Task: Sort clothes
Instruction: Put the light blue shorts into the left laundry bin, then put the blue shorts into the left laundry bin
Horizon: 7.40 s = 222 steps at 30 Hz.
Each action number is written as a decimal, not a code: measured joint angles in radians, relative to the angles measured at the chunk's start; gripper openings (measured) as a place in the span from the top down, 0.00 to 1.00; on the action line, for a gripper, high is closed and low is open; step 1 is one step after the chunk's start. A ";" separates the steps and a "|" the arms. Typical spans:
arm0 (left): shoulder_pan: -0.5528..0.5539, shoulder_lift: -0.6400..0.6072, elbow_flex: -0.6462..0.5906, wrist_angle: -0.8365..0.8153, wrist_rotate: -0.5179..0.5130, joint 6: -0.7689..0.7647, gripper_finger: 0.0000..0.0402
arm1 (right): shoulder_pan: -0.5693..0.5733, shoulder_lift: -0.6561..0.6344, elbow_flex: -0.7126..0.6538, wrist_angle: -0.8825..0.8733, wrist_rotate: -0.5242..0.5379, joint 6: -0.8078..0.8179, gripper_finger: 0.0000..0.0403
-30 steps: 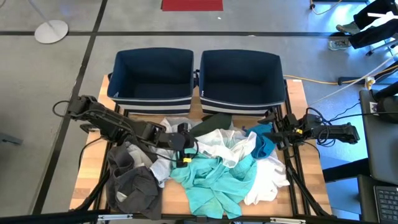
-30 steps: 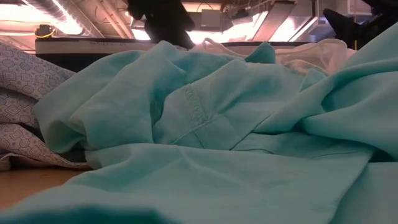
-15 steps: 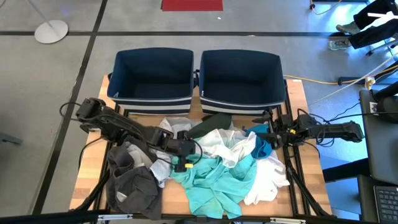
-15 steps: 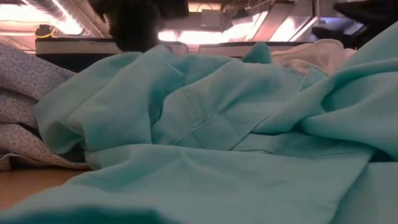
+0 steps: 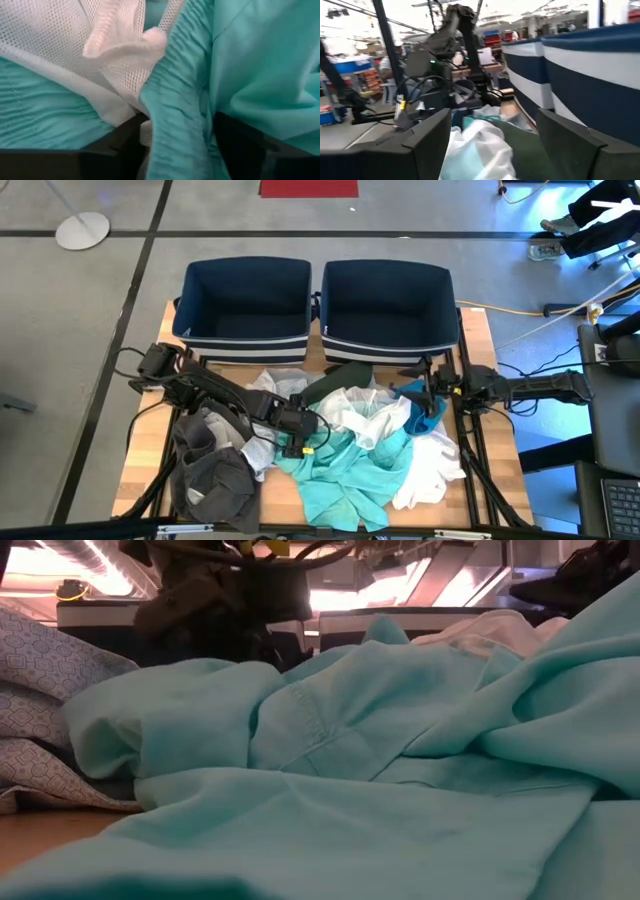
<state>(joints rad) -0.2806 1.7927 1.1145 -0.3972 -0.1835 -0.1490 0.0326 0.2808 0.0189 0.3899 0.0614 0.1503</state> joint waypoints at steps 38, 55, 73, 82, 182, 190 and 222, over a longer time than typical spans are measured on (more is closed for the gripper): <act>-0.034 -0.166 0.443 -0.247 -0.369 0.276 0.99 | 0.000 0.036 0.000 -0.050 0.133 -0.019 0.27; 0.191 -0.494 0.443 -0.065 -0.485 0.454 0.98 | 0.000 0.036 0.000 -0.047 0.192 -0.024 0.27; 0.416 -0.606 0.443 0.629 -0.480 0.953 0.99 | 0.000 0.036 0.000 -0.047 0.191 -0.025 0.27; 0.562 -0.606 0.443 0.989 -0.320 1.215 0.99 | 0.000 0.036 0.000 -0.047 0.192 -0.024 0.27; 0.287 -0.434 0.583 -0.852 -0.166 -0.158 0.55 | 0.000 0.036 0.000 -0.054 0.218 -0.005 0.27; 0.049 -0.425 0.495 -0.876 -0.166 -0.347 0.55 | 0.000 0.036 0.000 -0.062 0.218 0.000 0.27; -0.064 -0.377 0.135 -0.480 -0.147 -0.479 0.54 | 0.001 0.036 0.000 -0.039 0.191 -0.030 0.27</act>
<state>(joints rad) -0.3445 1.4161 1.2495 -0.8774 -0.3305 -0.6281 0.0334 0.3167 0.0185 0.3504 0.2524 0.1204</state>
